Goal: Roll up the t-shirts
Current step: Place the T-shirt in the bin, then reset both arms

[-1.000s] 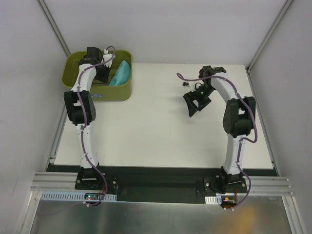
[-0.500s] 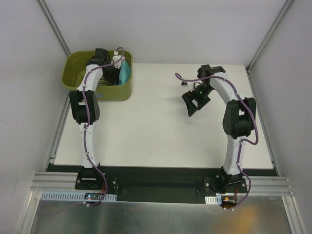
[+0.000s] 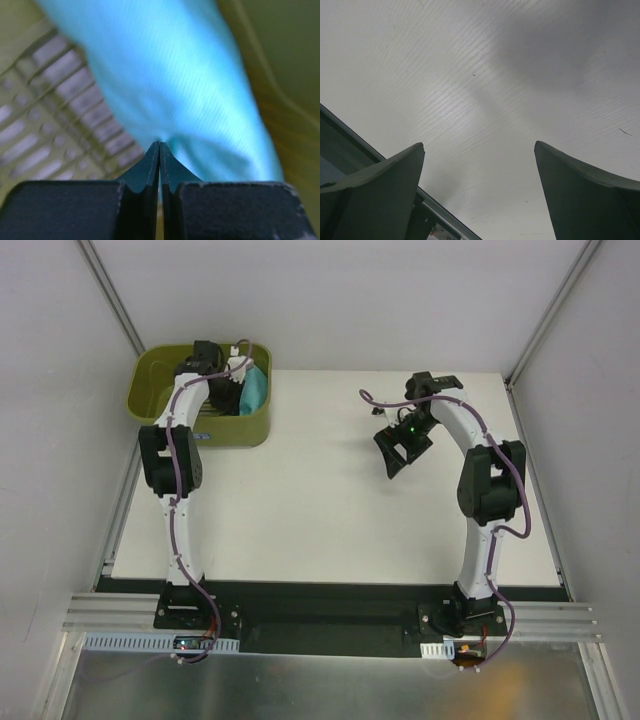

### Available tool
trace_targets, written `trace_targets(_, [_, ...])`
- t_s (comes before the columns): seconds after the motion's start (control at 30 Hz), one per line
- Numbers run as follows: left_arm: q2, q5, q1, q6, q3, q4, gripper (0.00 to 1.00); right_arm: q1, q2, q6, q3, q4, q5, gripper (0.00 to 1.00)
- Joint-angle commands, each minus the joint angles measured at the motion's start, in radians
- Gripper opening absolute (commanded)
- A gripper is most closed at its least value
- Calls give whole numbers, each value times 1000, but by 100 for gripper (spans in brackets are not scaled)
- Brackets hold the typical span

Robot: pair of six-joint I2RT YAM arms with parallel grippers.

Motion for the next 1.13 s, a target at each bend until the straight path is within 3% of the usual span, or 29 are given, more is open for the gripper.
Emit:
trace_targets(0.0, [-201,-193,0,27,-43,-5,2,6,-73,-7,22,3,42,96])
trace_targets(0.07, [-233,-244,0,31,-44,-7,3,10,-70,-7,39,8,46,96])
trace_targets(0.1, [-270,-242,-2,40,-46,-4,9,10,-68,-7,54,8,46,96])
trace_targets(0.2, [-348,-170,-2,44,-49,-7,13,14,-61,-1,80,11,42,96])
trace_targets(0.23, [-368,-144,0,39,-53,-7,27,17,-56,0,85,11,40,96])
trace_targets(0.37, [-516,20,-34,30,-139,-13,58,40,-80,34,105,58,95,96])
trace_targets(0.5, [-598,41,-84,21,-211,-48,73,66,-108,130,143,135,198,96])
trace_targets(0.63, [-666,90,-140,-22,-306,-68,82,82,-148,166,166,149,160,96])
trace_targets(0.7, [-699,112,-176,-51,-366,-68,99,95,-180,177,161,149,155,96])
trace_targets(0.93, [-776,176,-313,-105,-567,-66,99,216,-306,159,43,155,183,96])
trace_targets(1.1, [-860,151,-341,-98,-704,-47,99,286,-401,83,-75,154,238,96])
